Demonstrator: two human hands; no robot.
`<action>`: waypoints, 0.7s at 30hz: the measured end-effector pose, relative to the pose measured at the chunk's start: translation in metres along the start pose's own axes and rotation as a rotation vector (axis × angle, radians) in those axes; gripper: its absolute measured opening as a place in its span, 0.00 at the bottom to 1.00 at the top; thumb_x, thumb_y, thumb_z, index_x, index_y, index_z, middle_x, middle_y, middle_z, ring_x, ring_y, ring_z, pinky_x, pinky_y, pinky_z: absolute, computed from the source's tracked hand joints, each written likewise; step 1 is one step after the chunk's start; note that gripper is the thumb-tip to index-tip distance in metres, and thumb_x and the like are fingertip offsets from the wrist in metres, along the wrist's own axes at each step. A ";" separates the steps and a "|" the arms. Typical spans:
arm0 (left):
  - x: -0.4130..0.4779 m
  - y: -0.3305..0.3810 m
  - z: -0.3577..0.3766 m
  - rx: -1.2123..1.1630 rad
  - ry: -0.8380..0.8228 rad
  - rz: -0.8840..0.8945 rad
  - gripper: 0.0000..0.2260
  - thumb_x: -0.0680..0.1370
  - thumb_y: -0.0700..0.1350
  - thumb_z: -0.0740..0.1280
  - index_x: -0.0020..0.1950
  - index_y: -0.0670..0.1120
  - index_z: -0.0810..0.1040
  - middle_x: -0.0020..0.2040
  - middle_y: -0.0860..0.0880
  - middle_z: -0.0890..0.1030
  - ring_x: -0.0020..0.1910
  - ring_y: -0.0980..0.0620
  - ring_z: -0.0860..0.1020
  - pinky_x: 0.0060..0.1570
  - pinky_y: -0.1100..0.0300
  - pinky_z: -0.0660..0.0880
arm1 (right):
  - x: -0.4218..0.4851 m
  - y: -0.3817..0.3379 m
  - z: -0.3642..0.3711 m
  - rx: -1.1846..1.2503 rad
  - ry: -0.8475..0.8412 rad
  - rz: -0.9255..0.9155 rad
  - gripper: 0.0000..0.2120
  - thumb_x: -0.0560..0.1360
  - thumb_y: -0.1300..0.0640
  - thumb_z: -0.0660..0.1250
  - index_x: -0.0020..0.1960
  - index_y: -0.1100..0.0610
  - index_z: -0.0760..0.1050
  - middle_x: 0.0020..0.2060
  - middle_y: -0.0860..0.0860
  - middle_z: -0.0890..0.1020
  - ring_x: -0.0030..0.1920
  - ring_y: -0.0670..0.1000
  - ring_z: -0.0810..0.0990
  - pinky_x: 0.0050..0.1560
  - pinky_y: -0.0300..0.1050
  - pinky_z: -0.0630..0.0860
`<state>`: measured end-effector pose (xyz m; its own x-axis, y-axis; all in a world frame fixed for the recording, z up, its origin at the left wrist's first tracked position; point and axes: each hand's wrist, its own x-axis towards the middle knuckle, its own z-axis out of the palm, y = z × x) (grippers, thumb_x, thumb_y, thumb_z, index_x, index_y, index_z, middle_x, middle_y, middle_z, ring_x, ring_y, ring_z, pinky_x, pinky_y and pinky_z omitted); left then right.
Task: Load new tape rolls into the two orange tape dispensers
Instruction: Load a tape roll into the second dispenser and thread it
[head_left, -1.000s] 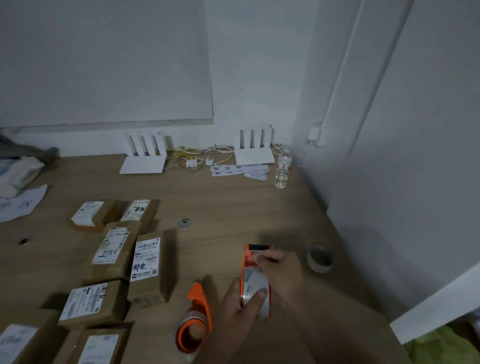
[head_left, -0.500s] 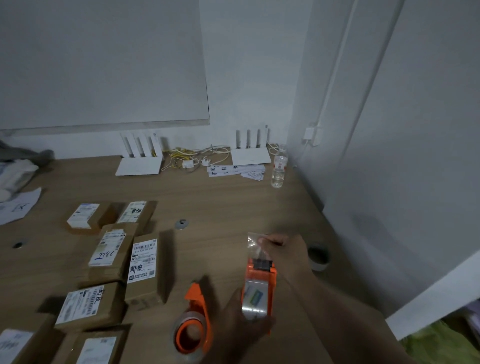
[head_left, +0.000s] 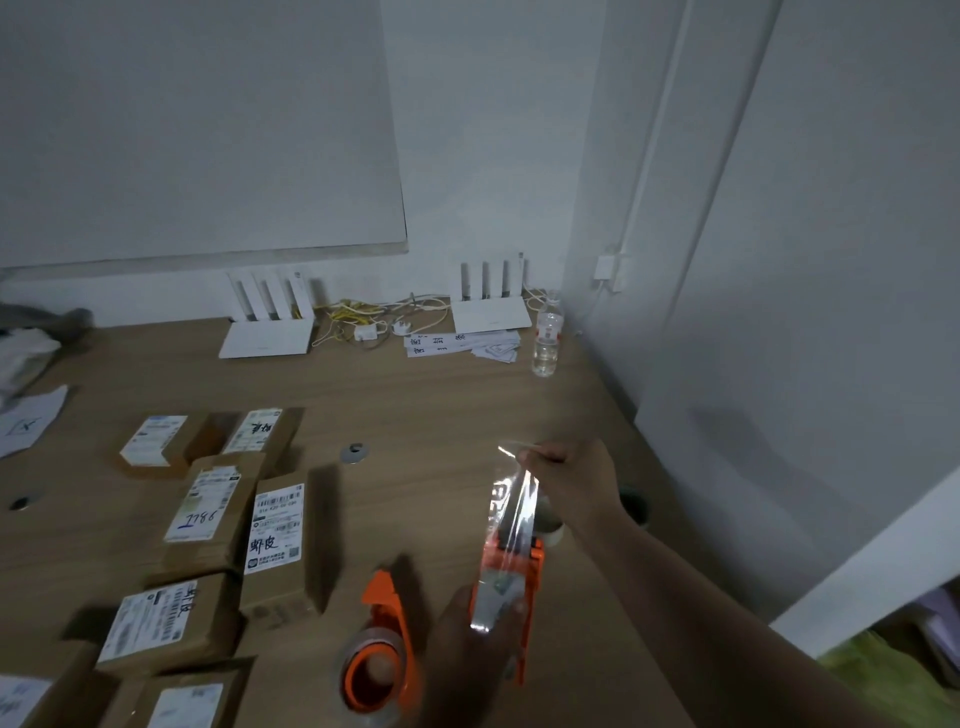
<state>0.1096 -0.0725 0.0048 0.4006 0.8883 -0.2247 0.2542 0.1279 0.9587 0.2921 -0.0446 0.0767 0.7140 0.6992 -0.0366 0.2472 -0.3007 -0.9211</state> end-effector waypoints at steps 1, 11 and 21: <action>-0.002 0.000 0.001 -0.026 0.009 0.009 0.09 0.69 0.57 0.74 0.41 0.52 0.81 0.29 0.40 0.82 0.24 0.50 0.79 0.29 0.45 0.79 | 0.003 -0.002 -0.001 -0.002 0.006 0.008 0.14 0.69 0.50 0.73 0.37 0.62 0.82 0.24 0.57 0.77 0.27 0.47 0.73 0.33 0.43 0.70; -0.004 0.010 0.000 -0.048 0.096 0.209 0.16 0.69 0.64 0.71 0.41 0.51 0.82 0.26 0.50 0.81 0.32 0.54 0.82 0.56 0.29 0.72 | 0.035 -0.026 -0.004 0.066 -0.003 0.077 0.11 0.70 0.58 0.73 0.30 0.61 0.82 0.24 0.53 0.78 0.24 0.49 0.74 0.28 0.42 0.70; -0.015 0.033 -0.004 -0.175 0.169 0.255 0.08 0.69 0.53 0.70 0.44 0.53 0.85 0.36 0.50 0.87 0.37 0.54 0.84 0.40 0.59 0.80 | 0.048 -0.032 0.008 0.190 -0.057 0.213 0.10 0.70 0.66 0.72 0.46 0.74 0.80 0.26 0.54 0.75 0.20 0.45 0.70 0.20 0.35 0.66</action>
<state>0.1087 -0.0795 0.0408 0.2763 0.9601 0.0439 0.0045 -0.0469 0.9989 0.3134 0.0040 0.1017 0.6973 0.6703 -0.2539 -0.0355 -0.3215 -0.9463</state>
